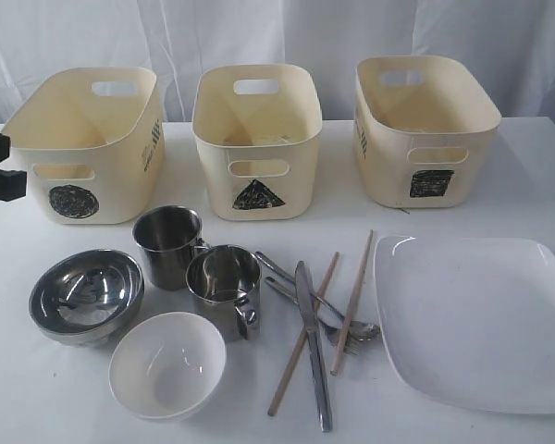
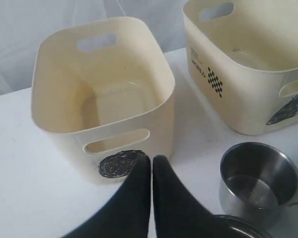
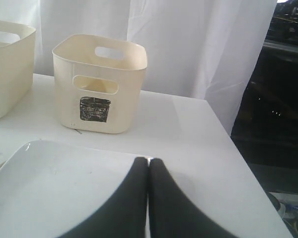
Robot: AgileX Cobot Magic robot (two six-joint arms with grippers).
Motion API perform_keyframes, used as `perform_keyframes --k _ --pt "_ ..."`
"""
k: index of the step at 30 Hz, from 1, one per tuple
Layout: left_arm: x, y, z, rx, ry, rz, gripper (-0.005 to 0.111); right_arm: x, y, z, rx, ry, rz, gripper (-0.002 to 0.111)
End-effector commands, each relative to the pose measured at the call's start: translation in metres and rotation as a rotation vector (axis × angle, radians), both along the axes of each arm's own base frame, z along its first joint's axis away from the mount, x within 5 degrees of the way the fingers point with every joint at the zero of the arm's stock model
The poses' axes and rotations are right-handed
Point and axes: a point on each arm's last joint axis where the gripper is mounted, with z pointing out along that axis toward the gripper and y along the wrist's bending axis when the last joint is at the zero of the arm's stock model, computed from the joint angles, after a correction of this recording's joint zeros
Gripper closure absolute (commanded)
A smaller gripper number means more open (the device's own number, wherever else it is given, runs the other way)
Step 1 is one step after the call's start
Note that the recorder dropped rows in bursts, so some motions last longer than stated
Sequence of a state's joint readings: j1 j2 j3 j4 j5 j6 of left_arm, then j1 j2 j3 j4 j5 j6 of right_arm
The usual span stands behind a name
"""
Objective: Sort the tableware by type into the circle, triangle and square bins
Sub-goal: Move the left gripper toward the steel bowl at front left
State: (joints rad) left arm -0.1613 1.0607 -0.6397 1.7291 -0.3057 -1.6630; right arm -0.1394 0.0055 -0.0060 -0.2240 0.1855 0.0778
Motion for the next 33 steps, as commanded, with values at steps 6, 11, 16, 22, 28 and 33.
perform_keyframes --k 6,11,16,22,28,33 --pt "-0.002 -0.004 0.001 0.040 -0.013 -0.064 0.098 0.000 0.000 -0.001 0.002 -0.007 0.003 0.108" --pt "-0.004 -0.009 0.001 0.020 -0.006 -0.123 0.098 0.000 0.000 -0.001 0.002 -0.007 0.003 0.108" --pt "-0.008 -0.014 0.003 0.001 -0.010 -0.174 0.098 0.000 0.000 -0.001 0.002 -0.007 0.003 0.108" --pt "-0.019 -0.010 0.017 -0.063 -0.054 -0.129 0.098 0.000 0.000 -0.001 0.002 -0.007 0.003 0.108" --pt "-0.030 0.005 0.018 -0.132 -0.078 0.046 0.098 0.000 0.000 -0.001 0.002 -0.007 0.003 0.108" --pt "-0.034 0.005 0.016 -0.135 -0.076 0.034 0.098 0.000 0.000 -0.001 0.002 -0.007 0.003 0.108"
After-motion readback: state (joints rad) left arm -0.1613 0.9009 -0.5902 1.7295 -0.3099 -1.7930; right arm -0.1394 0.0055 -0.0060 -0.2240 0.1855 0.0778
